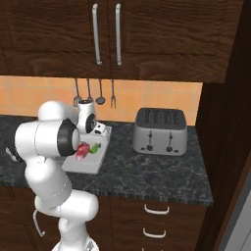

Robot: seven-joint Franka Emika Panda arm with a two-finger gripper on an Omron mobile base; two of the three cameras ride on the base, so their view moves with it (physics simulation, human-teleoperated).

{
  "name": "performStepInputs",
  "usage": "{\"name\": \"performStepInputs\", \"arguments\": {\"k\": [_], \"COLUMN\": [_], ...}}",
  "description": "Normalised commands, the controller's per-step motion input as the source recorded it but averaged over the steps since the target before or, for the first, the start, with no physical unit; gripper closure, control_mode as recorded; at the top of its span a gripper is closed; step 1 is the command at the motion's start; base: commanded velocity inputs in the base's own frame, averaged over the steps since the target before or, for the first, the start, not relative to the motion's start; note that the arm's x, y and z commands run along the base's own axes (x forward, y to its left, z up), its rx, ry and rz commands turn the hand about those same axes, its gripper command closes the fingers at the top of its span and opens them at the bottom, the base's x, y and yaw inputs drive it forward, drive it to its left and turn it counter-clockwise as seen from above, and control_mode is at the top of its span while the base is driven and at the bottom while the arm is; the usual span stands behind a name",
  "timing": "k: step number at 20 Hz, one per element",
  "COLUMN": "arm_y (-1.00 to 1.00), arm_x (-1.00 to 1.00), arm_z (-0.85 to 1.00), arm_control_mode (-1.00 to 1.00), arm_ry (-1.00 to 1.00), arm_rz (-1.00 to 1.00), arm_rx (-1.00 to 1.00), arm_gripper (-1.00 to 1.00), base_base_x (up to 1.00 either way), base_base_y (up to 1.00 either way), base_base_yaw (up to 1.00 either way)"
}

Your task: Place one lemon wedge and one steak in each tupperware on the nearby counter, to pack two identical lunches.

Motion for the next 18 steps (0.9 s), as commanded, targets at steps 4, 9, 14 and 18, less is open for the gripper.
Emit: {"name": "performStepInputs", "arguments": {"k": [4,9,14,18], "arm_y": [0.00,0.00,-0.19,-0.29], "arm_x": [-0.77,-1.00,-1.00,-1.00], "arm_z": [0.44,0.16,0.15,0.48], "arm_control_mode": [-1.00,-1.00,-1.00,-1.00], "arm_ry": [-0.04,-0.10,-0.19,-0.10], "arm_rz": [0.01,0.03,0.02,0.04], "arm_rx": [0.00,0.00,0.01,0.00], "arm_gripper": [-1.00,-1.00,-1.00,-1.00], "base_base_x": [0.00,0.00,0.00,0.00], "base_base_y": [0.00,0.00,0.00,0.00], "base_base_yaw": [0.00,0.00,0.00,0.00]}}
